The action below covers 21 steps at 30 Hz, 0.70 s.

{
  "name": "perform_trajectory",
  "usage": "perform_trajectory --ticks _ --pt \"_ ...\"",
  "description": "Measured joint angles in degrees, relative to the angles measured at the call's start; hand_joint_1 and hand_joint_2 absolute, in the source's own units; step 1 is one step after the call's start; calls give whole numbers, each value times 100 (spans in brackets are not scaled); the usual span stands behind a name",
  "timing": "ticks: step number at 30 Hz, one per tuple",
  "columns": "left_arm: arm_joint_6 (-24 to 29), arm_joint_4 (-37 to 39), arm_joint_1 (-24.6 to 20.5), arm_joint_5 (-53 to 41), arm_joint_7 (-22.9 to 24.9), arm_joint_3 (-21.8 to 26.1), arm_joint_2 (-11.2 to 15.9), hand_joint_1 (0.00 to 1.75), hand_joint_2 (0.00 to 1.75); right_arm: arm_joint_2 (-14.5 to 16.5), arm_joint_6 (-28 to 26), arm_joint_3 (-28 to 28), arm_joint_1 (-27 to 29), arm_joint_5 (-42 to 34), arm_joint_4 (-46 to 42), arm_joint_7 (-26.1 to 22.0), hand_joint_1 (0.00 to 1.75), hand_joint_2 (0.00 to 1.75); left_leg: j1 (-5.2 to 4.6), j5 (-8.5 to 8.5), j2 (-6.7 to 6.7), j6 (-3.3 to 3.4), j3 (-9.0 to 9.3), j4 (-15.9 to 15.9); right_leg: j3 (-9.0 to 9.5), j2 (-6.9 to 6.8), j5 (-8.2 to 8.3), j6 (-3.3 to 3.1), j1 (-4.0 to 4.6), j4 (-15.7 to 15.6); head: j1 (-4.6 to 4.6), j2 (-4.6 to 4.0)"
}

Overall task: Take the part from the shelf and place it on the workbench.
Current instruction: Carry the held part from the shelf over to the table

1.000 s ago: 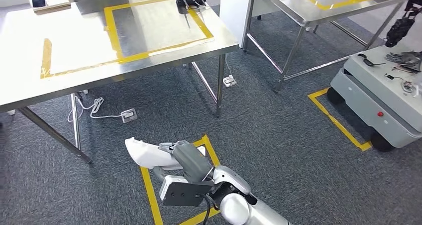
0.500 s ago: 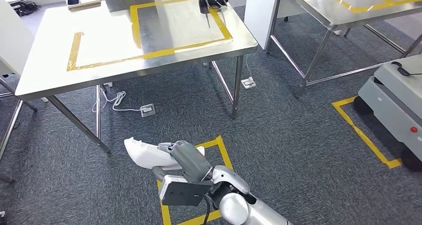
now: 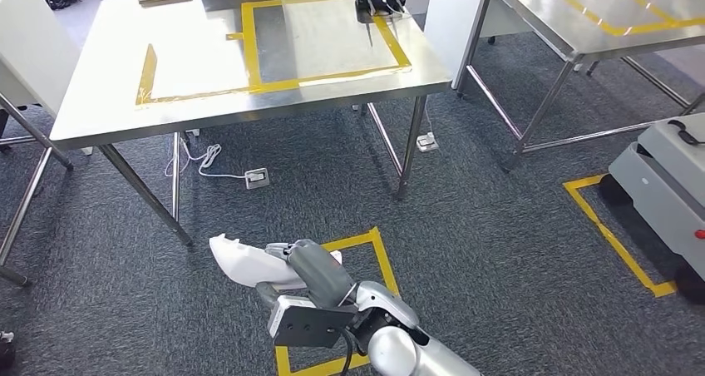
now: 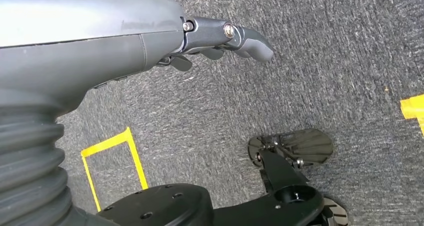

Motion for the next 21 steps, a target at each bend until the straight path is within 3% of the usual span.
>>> perform_trajectory --ticks 7,16,21 --pt "0 0 0 -2 41 1 -1 0 175 0 2 -3 -8 -91 25 25 157 175 -19 2 0 45 -7 4 4 0 21 138 -21 -26 -2 0" --pt "0 0 -1 -28 43 0 -9 0 175 40 -93 -152 -76 -228 364 86 157 175 -13 14 1 33 -6 3 -7 1 24 143 -7 -11 -2 0" --pt "0 0 -21 -79 77 1 -24 0 175 195 -253 -403 -382 14 756 355 157 175 -12 20 2 24 -6 3 -13 1 25 142 -5 -2 -2 0"
